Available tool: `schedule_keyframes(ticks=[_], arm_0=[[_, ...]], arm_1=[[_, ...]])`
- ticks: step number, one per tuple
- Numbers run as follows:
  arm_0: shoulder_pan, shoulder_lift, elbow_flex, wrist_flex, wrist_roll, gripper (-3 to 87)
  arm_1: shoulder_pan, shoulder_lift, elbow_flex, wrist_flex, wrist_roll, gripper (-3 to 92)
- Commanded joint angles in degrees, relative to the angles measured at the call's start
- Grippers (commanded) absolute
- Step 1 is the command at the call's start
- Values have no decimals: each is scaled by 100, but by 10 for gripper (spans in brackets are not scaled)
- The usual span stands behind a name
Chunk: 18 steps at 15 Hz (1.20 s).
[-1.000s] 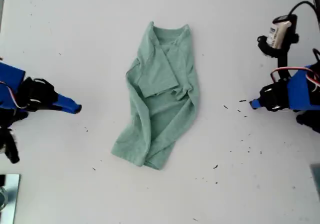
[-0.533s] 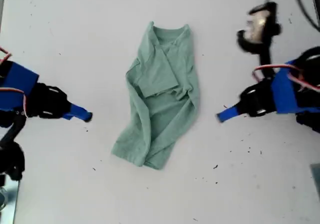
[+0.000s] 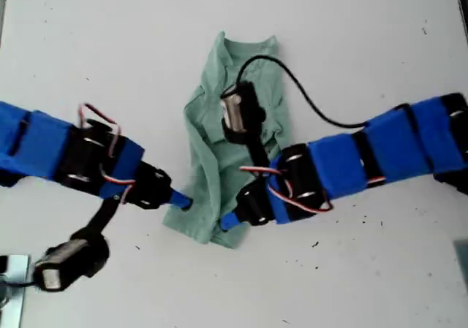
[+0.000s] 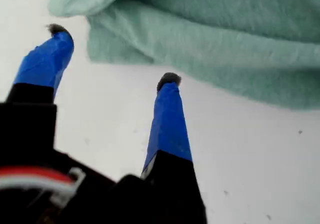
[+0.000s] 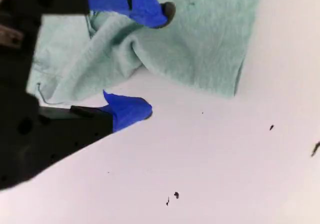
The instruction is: Fold t shirt
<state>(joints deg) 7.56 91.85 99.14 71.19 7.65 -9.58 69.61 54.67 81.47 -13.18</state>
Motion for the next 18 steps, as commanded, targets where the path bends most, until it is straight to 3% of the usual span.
schedule_keyframes(ticks=[1, 3, 5, 6, 7, 8, 12, 16, 18], arm_0=[[-220, -1020, -782, -176, 185, 271], [-281, -1758, -1178, -290, 158, 278], [-290, -2417, -1547, -272, 202, 230], [-158, -2522, -1591, -255, 62, 166], [18, -2514, -1600, -299, -141, 33], [229, -2584, -1784, -334, -132, -1], [554, -3797, -3647, 97, -185, -2], [527, -3788, -3744, 114, -264, -2], [466, -3762, -3744, 105, -229, -2]], arm_1=[[-97, -264, -466, -308, 62, 326], [-105, -721, -536, -492, 70, 321], [-149, -1266, -659, -580, 62, 283], [-220, -1477, -677, -545, 79, 233], [-308, -1626, -677, -439, 193, 138], [-404, -1670, -677, -316, 290, 106], [-519, -1705, -668, -352, 281, 11], [-642, -281, -668, 352, 123, 257], [-773, 703, -360, 791, 264, 319]])
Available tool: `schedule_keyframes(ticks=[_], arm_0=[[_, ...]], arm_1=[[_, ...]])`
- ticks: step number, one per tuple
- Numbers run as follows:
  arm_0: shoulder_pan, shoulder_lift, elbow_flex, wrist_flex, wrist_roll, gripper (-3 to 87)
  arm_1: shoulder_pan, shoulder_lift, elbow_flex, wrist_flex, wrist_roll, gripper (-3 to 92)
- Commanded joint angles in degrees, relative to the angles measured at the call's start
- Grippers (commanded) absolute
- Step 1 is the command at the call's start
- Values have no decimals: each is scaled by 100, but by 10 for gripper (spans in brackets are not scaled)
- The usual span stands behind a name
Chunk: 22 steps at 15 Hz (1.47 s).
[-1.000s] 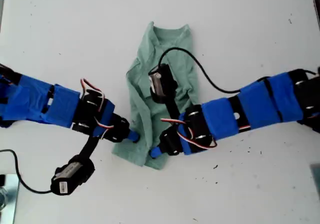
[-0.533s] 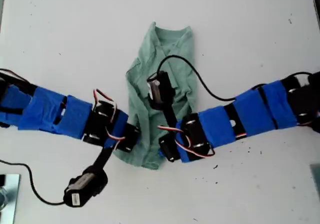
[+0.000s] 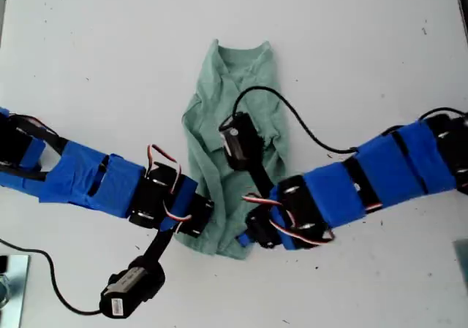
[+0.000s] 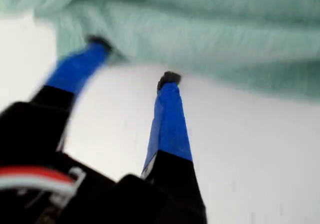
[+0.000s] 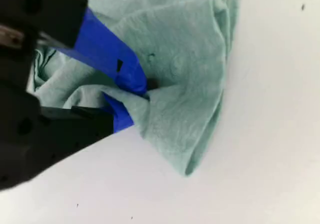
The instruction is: Fold t shirt
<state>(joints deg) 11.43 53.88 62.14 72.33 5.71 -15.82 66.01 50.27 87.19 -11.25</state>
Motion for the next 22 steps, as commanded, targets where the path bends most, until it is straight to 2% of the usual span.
schedule_keyframes(ticks=[1, 4, 7, 12, 13, 15, 17, 20, 22], arm_0=[[70, 35, -44, -44, -18, -2], [53, 35, -123, -97, 26, -2], [18, 18, -149, -97, 79, -2], [-18, 62, -149, -18, 246, -2], [-18, 70, -149, -9, 264, -2], [-18, 70, -149, -9, 281, -2], [-26, 79, -149, -18, 281, -2], [44, 123, -149, -70, 264, -2], [299, 457, -299, -158, 290, -2]], arm_1=[[-176, 1362, 193, 281, 185, 331], [-141, 1459, 193, 114, 483, 329], [-26, 475, 158, -633, 633, 323], [-53, -1213, -264, -1063, 984, 323], [-62, -1336, -290, -1063, 993, 276], [-193, -1415, -290, -861, 1020, 109], [-343, -1529, -272, -536, 1151, 22], [-483, -1380, -264, -404, 993, 19], [-606, -536, -264, -176, 703, 19]])
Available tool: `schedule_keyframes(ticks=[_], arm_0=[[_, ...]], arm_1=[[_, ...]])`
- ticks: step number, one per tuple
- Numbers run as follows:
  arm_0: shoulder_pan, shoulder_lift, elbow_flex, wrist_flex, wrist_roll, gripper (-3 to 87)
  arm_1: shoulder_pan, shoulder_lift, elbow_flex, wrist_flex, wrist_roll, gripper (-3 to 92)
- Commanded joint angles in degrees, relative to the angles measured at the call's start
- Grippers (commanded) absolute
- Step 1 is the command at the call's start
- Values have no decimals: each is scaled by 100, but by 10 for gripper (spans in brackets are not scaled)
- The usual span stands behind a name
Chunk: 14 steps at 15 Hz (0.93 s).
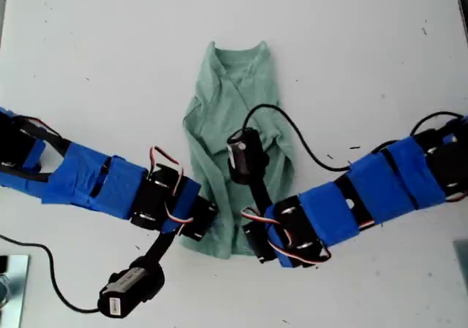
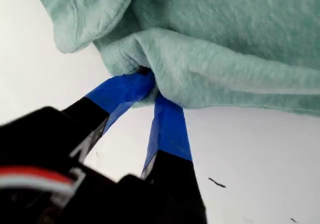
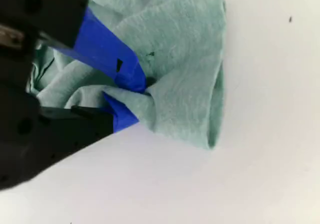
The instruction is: Fold t shirt
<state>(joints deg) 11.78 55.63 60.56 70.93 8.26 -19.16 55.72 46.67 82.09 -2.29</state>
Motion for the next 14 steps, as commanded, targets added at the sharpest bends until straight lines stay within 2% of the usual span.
schedule_keyframes(ticks=[1, 4, 7, 10, 12, 14], arm_0=[[475, 633, -149, -220, 114, -2], [905, 976, -176, -642, -79, -2], [703, 1116, -176, -791, 62, -2], [26, 1890, -149, -703, 352, -2], [-633, 2742, 18, -413, 563, -2], [-1468, 3190, 571, -114, 879, -2]], arm_1=[[-387, 1063, 114, 439, -325, 19], [-624, 1846, 360, 396, -519, 19], [-176, 2347, 650, 88, -1187, 19], [721, 2874, 958, -26, -2171, 19], [1512, 3472, 1257, -193, -2944, 19], [2268, 4131, 2259, -536, -3375, 19]])
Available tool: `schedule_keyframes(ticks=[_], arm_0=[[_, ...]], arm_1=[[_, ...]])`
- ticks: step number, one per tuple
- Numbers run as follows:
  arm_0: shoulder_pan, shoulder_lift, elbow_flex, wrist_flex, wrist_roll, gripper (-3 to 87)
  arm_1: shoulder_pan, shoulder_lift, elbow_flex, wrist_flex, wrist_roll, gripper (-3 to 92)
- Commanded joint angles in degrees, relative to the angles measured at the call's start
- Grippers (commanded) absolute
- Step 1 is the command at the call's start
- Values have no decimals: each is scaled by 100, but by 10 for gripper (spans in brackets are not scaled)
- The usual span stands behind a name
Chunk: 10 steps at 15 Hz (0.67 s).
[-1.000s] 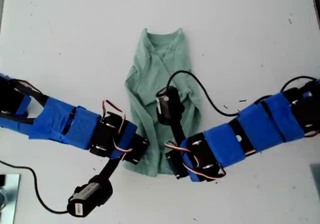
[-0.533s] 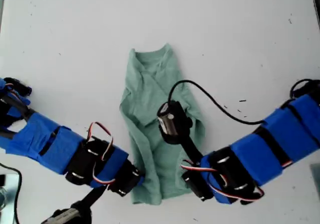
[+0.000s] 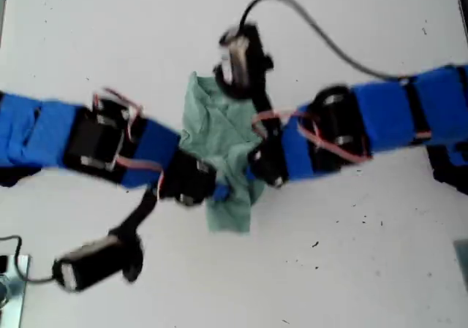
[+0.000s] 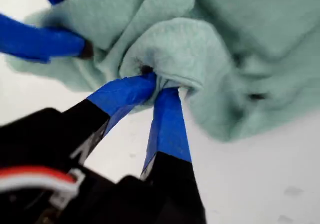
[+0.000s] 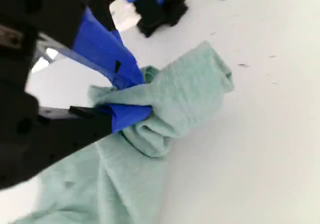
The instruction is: Fold t shirt
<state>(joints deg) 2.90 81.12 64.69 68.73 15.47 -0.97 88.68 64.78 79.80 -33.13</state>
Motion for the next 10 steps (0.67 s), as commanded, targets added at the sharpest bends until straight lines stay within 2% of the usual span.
schedule_keyframes(ticks=[1, 3, 4, 5, 6, 7, 8, 10], arm_0=[[-800, 712, 352, 123, 255, -2], [-1081, 765, 677, 62, 255, -2], [-1292, 896, 984, -97, 229, -2], [-1494, 1274, 1441, -457, 220, 32], [-1731, 1890, 2057, -949, 299, 134], [-2083, 2566, 2637, -1248, 316, 234], [-2584, 3252, 3023, -1283, 457, 263], [-3533, 4729, 4140, -1415, 677, 244]], arm_1=[[721, 1230, 1134, -809, -387, 19], [1195, 1907, 2399, -1652, -439, 20], [1538, 2303, 3076, -2180, -246, 103], [1784, 2654, 3656, -2865, -404, 272], [2083, 2936, 3920, -3111, -272, 256], [2355, 3489, 4509, -3990, -272, 237], [2689, 3902, 4896, -4570, -264, 215], [3059, 4359, 4834, -4113, -264, 207]])
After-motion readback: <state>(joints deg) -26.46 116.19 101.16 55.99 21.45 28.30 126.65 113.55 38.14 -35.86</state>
